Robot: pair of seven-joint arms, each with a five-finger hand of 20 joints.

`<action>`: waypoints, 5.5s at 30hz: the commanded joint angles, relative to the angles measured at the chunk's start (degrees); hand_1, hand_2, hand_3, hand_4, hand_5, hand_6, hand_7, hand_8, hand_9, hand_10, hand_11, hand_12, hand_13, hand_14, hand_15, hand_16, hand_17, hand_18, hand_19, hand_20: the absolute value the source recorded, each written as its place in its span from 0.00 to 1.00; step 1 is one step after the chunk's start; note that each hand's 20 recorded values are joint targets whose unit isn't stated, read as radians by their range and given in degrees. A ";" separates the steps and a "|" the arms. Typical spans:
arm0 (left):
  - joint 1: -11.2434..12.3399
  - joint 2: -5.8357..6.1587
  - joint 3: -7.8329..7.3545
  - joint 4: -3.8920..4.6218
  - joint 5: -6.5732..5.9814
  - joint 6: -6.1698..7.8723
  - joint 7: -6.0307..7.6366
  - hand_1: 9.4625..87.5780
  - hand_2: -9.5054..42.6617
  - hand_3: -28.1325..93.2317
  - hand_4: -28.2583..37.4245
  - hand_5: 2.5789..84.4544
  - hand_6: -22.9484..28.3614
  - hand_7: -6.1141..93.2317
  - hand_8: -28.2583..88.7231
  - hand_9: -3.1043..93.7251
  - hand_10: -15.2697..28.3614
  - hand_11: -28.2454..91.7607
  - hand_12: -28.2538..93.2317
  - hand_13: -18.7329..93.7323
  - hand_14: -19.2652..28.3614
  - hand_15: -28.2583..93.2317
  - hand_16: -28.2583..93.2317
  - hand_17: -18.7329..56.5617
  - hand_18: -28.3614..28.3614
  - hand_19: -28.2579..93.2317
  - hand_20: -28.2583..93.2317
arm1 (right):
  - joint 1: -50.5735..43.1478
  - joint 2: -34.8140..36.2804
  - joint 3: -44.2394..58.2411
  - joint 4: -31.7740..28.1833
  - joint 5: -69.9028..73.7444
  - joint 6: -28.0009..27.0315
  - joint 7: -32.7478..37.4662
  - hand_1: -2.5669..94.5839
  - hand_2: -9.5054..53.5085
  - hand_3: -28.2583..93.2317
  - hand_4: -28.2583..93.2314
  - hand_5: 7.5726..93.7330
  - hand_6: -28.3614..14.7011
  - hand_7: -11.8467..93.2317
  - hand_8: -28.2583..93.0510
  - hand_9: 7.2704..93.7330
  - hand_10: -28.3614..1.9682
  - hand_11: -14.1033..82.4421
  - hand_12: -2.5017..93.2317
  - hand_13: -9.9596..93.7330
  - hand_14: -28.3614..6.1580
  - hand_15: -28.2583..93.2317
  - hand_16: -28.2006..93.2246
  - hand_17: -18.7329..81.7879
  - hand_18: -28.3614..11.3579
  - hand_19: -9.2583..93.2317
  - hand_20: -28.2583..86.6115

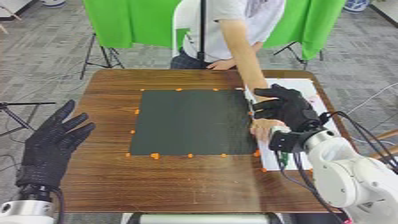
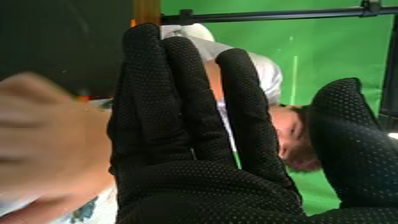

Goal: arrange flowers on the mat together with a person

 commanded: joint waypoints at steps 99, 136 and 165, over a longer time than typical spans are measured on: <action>0.70 -0.77 -0.24 -0.36 0.73 -1.08 -1.65 0.15 0.34 0.85 0.04 0.34 0.55 0.16 0.17 0.34 0.72 0.39 0.32 0.36 0.89 0.59 0.17 0.16 0.85 0.56 0.32 | -4.84 1.78 3.07 -5.24 -59.90 3.02 48.04 0.32 0.20 0.80 0.07 0.52 0.49 0.21 0.15 0.64 0.18 0.33 0.17 0.71 0.24 0.70 0.29 0.63 0.13 0.94 0.07; 0.58 -1.04 -0.33 -0.28 0.64 -1.30 -1.53 0.15 0.34 0.85 0.04 0.35 0.55 0.16 0.17 0.34 0.72 0.39 0.32 0.36 0.89 0.60 0.17 0.16 0.86 0.57 0.32 | -1.83 1.85 1.21 4.72 -66.45 -29.60 68.14 0.44 0.08 0.75 0.09 0.52 0.40 0.15 0.17 0.62 0.25 0.32 0.17 0.73 0.27 0.69 0.30 0.64 0.11 0.99 0.00; -0.49 -2.16 -0.44 0.03 1.30 -2.11 -3.48 0.15 0.34 0.85 0.04 0.35 0.55 0.16 0.17 0.34 0.72 0.39 0.32 0.36 0.89 0.60 0.17 0.16 0.86 0.57 0.32 | 3.95 3.59 -13.14 12.23 -77.20 -27.96 65.50 0.65 0.02 0.65 0.06 0.78 0.57 0.19 0.18 0.83 0.64 0.33 0.27 0.78 0.60 0.70 0.31 0.66 0.31 1.00 0.10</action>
